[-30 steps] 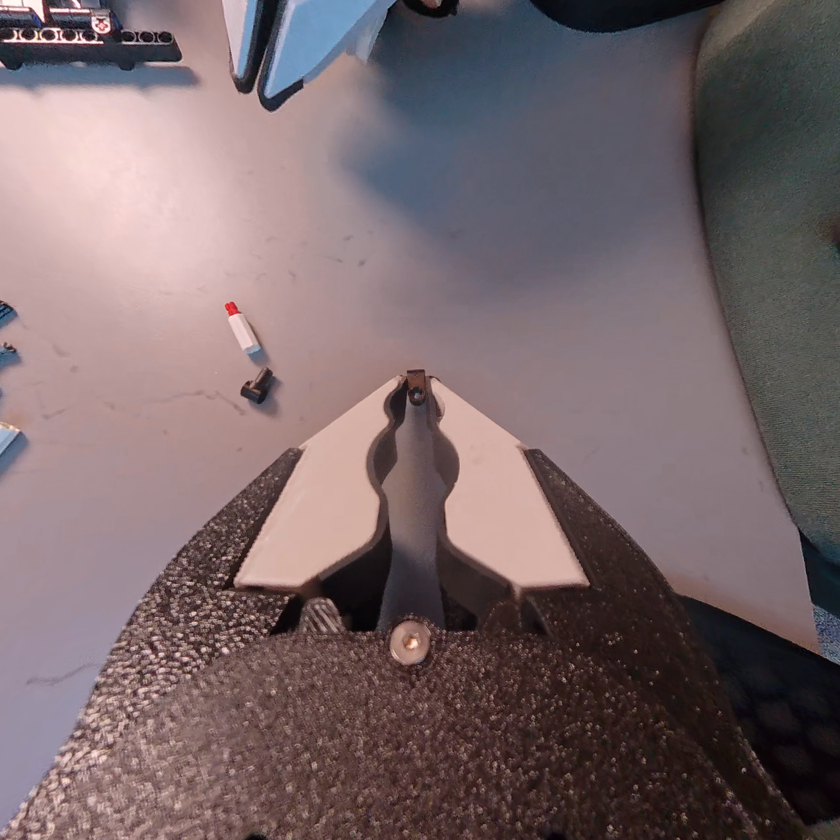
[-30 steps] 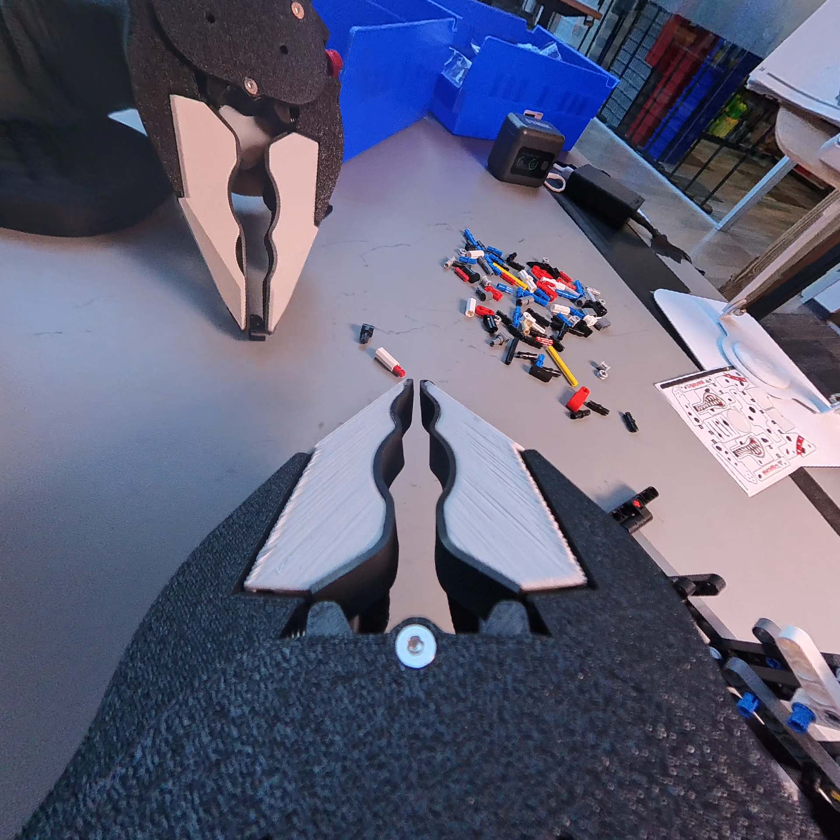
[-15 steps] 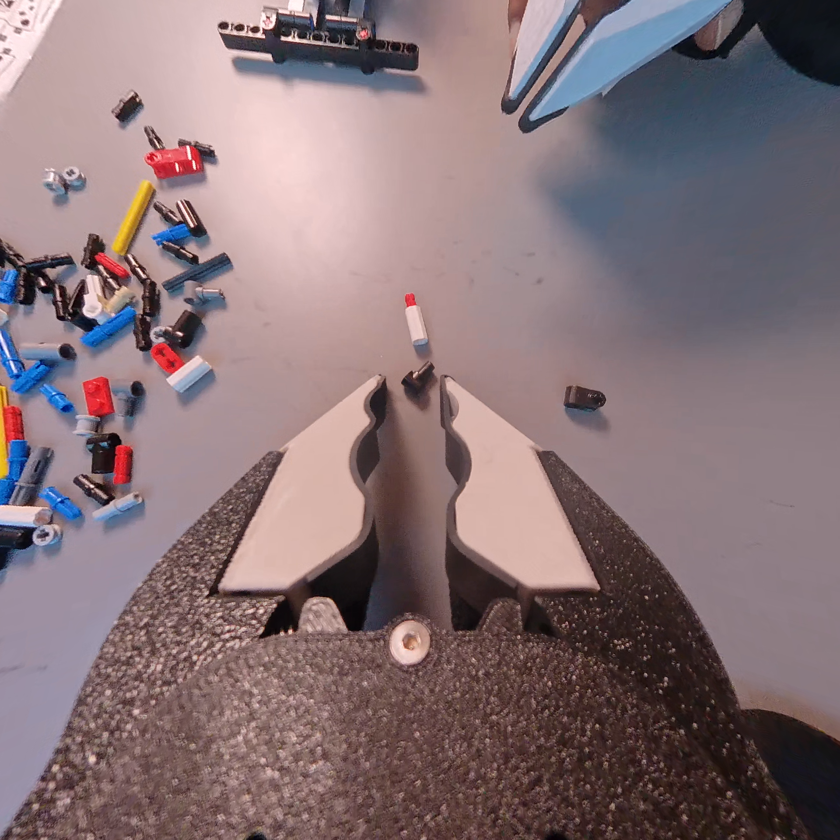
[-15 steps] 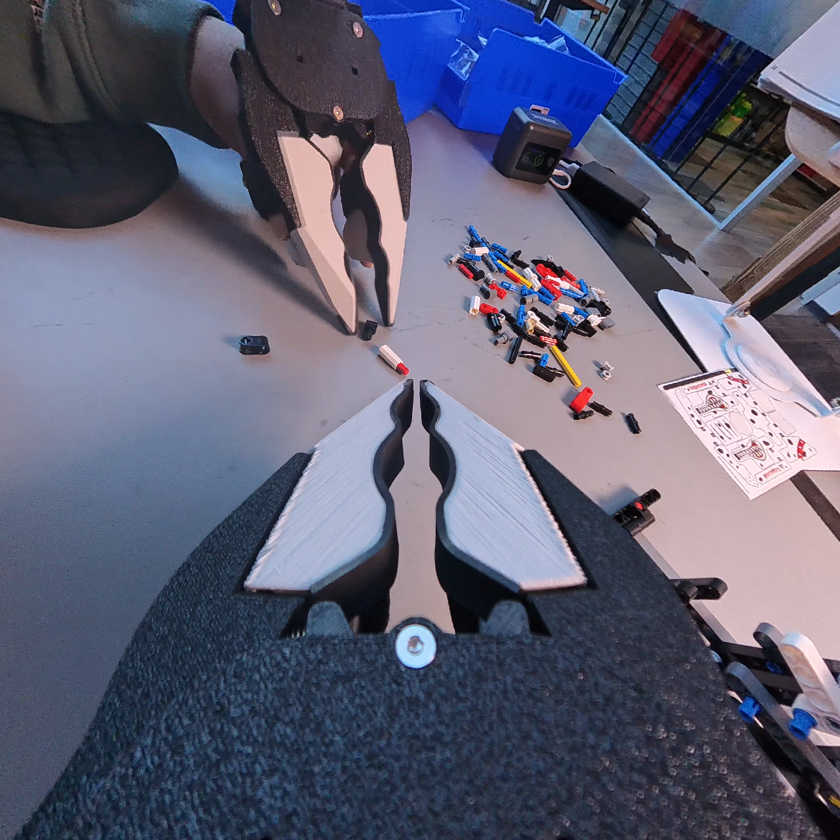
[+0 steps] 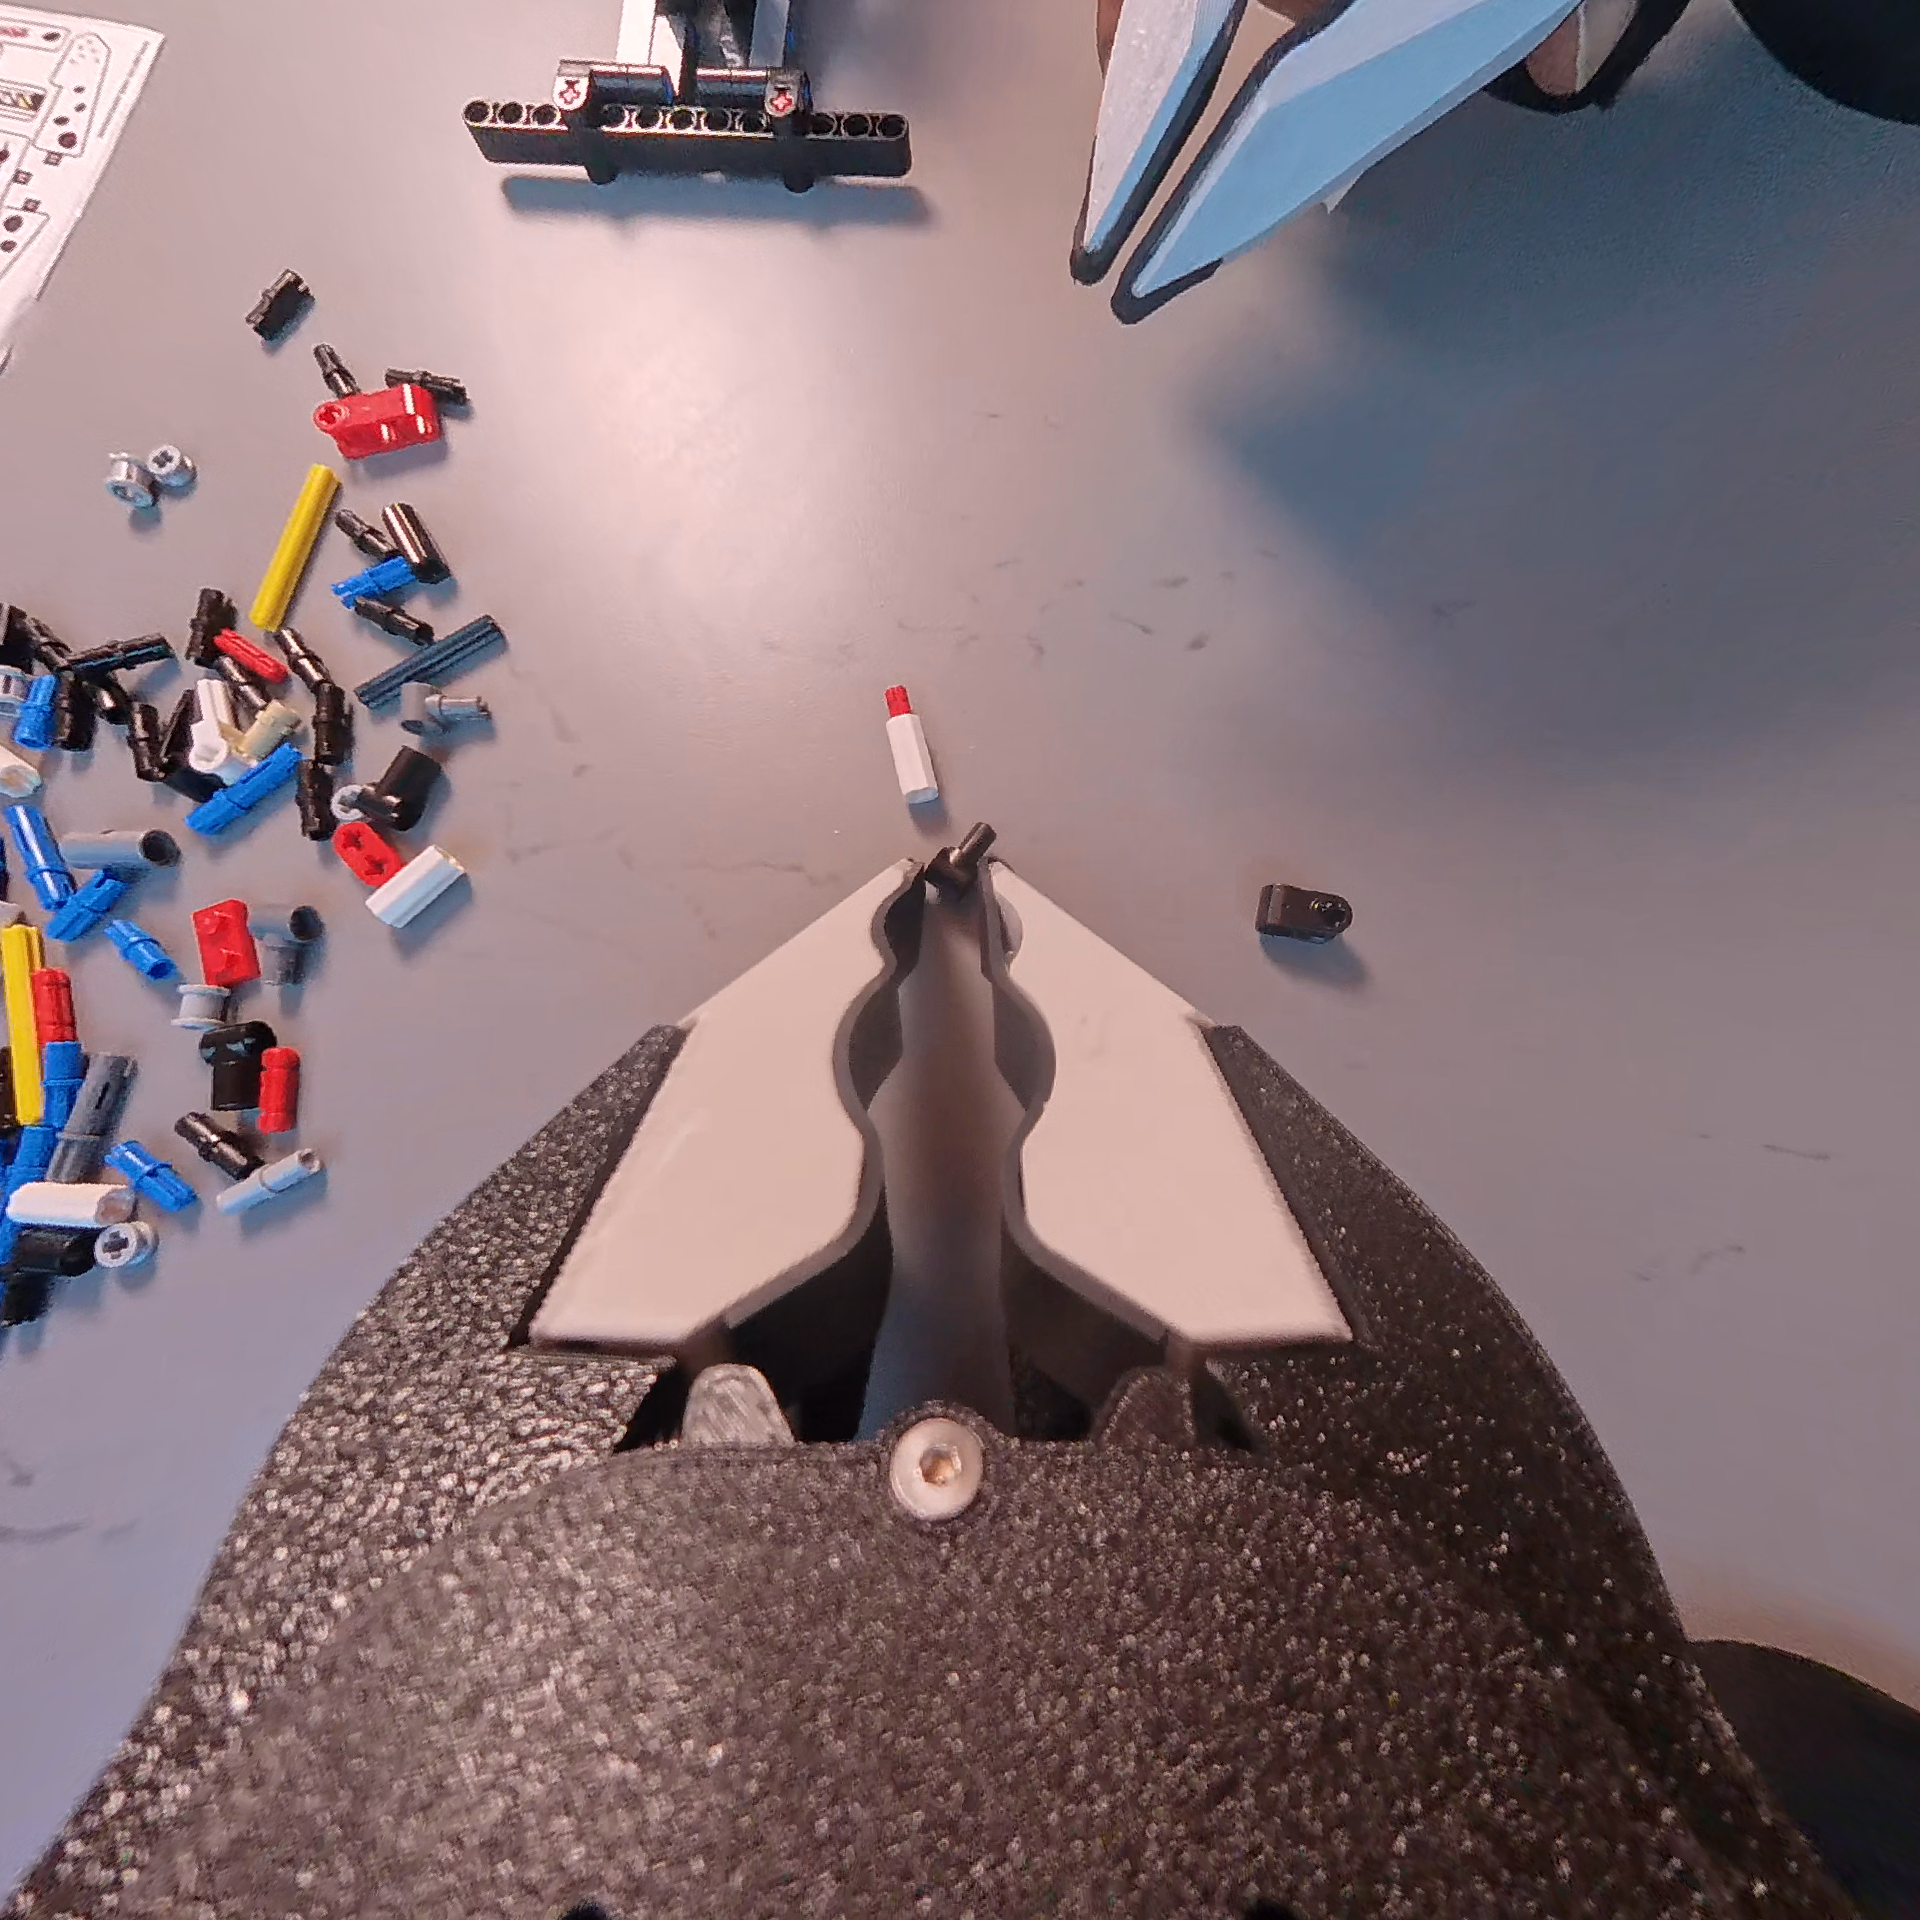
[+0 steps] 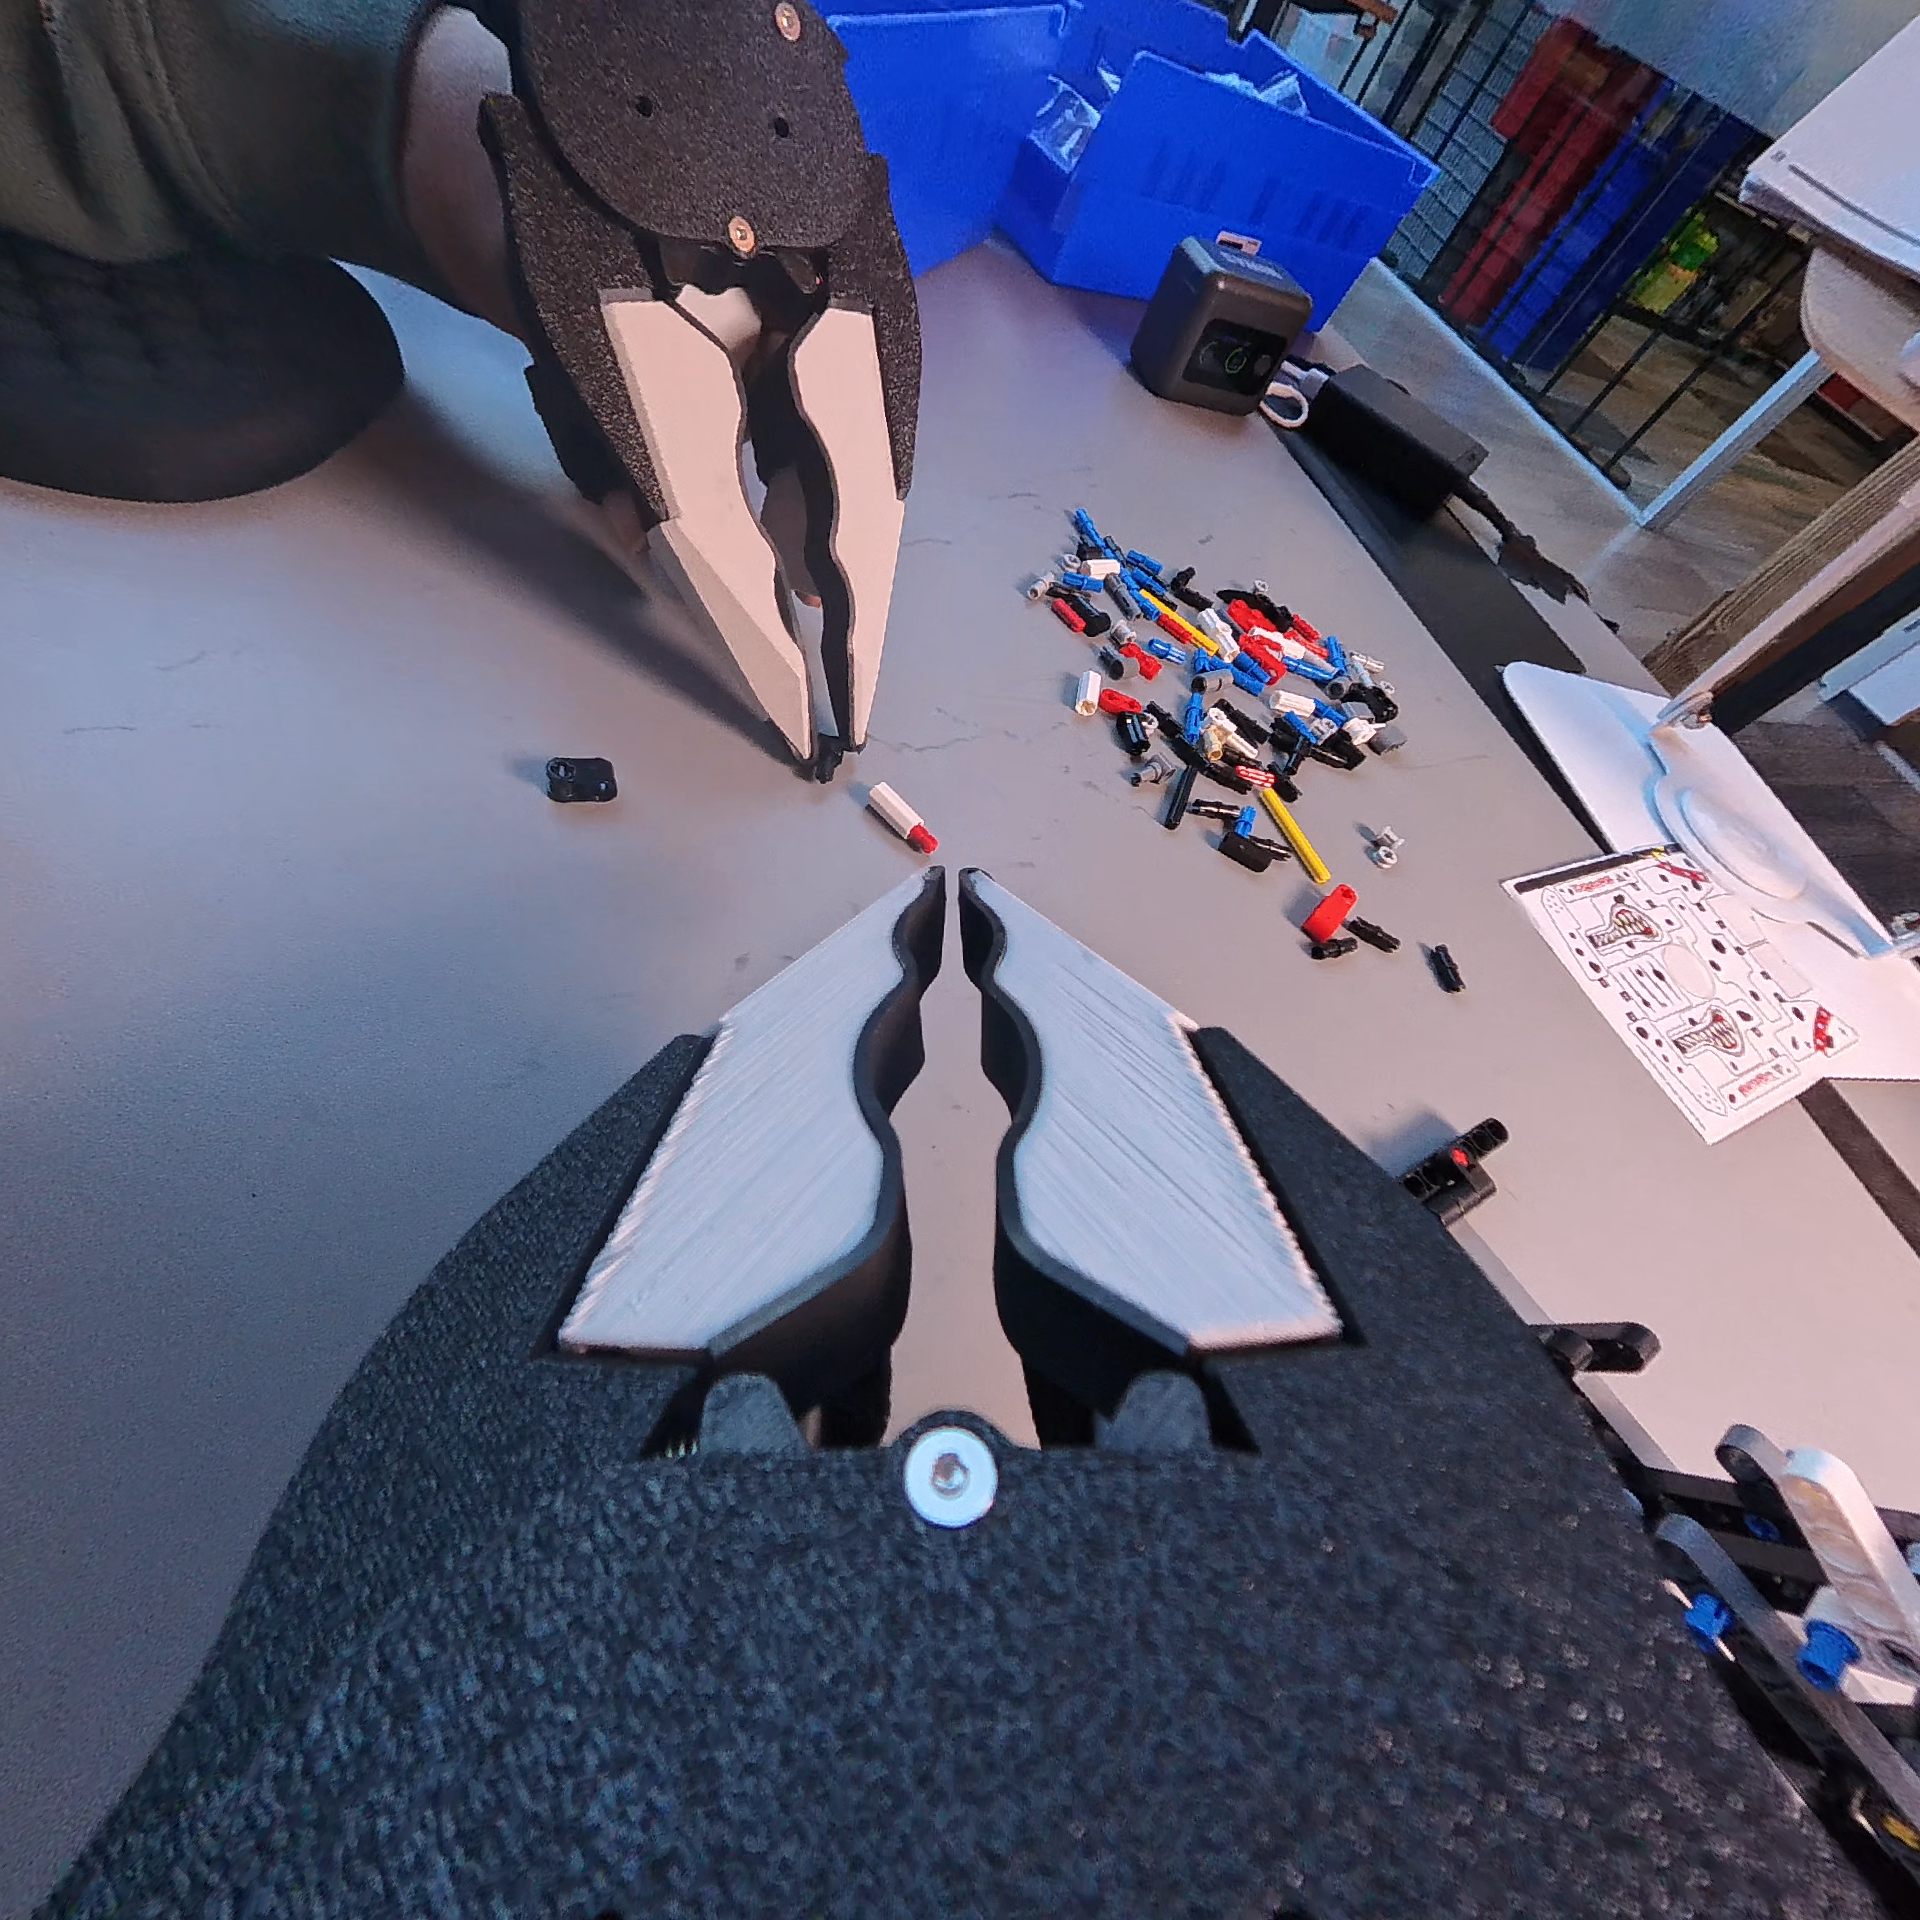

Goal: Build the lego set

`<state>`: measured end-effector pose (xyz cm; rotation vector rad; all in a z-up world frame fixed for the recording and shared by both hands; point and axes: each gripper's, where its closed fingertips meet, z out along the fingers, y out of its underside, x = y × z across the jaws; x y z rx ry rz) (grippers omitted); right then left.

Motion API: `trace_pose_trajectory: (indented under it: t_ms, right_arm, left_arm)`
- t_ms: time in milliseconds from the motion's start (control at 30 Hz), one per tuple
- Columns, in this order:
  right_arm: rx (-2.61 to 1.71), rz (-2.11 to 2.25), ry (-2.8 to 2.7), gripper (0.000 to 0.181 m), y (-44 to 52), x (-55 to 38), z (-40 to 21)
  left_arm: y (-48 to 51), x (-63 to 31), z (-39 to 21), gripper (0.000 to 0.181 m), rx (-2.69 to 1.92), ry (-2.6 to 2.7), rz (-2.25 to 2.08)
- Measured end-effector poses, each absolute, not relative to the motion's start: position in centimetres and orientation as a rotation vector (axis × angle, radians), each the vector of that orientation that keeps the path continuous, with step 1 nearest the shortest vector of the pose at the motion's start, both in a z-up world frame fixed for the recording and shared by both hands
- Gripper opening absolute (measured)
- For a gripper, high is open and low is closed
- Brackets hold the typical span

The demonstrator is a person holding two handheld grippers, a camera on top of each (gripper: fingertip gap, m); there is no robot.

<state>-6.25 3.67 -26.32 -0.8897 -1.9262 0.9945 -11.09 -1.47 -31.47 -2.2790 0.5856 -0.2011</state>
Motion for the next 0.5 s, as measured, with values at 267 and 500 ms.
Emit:
trace_pose_trajectory:
  t_ms: [267, 500]
  right_arm:
    - [-0.892, 0.990, -1.931, 0.002, 3.6, -6.3, -26.4]
    - [-0.890, 0.988, -1.927, 0.002, 3.7, -6.2, -26.4]
  left_arm:
    - [-0.8, -8.5, -31.5, 0.010, -2.252, 0.655, -0.229]
    - [0.0, -7.9, -31.1, 0.023, -2.225, 0.653, -0.209]
